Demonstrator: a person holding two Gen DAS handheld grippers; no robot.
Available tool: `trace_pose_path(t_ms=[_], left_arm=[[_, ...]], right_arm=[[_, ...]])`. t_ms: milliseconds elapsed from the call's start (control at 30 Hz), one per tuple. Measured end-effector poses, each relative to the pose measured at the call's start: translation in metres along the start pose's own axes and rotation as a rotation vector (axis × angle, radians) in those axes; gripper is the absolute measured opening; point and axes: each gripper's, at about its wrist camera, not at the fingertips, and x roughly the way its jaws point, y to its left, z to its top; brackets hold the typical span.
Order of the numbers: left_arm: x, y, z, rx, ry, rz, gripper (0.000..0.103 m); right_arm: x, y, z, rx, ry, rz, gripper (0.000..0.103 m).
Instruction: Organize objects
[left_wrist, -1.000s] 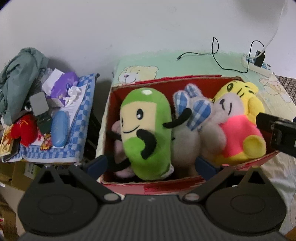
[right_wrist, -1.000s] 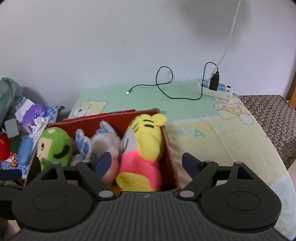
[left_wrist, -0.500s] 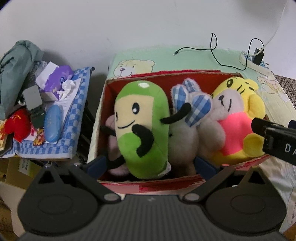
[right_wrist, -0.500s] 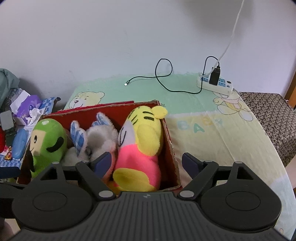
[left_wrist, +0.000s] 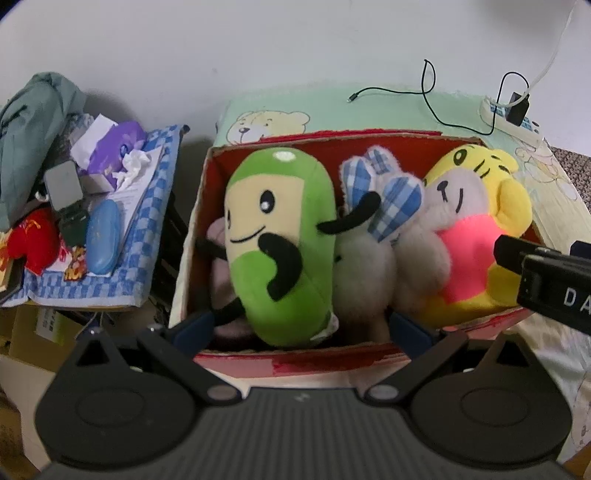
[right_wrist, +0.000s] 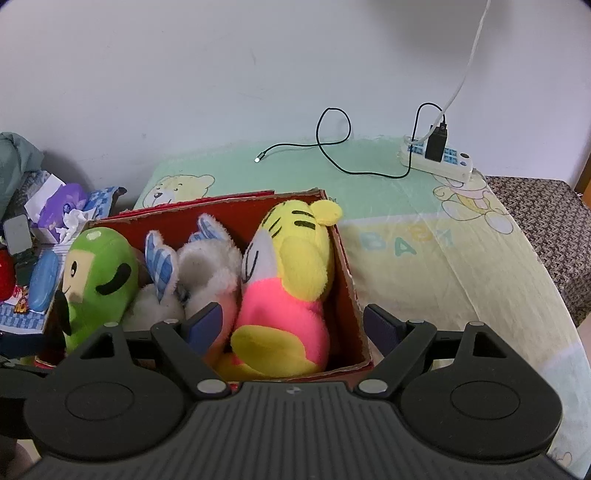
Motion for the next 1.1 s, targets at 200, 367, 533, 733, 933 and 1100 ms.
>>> trace_pose_path(t_ms=[200, 367, 533, 733, 933, 1100], left_arm=[[0.000, 0.003, -0.002, -0.018, 0.000, 0.005, 0.101], [0.000, 0.004, -0.004, -0.018, 0.001, 0.006, 0.101], [-0.001, 0.003, -0.002, -0.013, -0.003, 0.012, 0.101], [-0.004, 0.003, 0.005, -0.002, -0.017, 0.017, 0.101], [-0.003, 0.003, 0.011, 0.004, -0.008, 0.015, 0.101], [0.000, 0.001, 0.011, 0.009, 0.005, 0.010, 0.101]], right_arm=[[0.000, 0.002, -0.002, -0.022, 0.008, 0.014, 0.085], [0.002, 0.003, -0.004, -0.025, 0.024, 0.022, 0.085], [0.005, 0.003, -0.003, -0.017, 0.045, 0.035, 0.085], [0.004, 0.004, -0.001, -0.021, 0.042, 0.040, 0.085], [0.006, 0.001, 0.005, -0.012, 0.047, 0.045, 0.085], [0.008, -0.001, 0.006, -0.017, 0.048, 0.031, 0.085]])
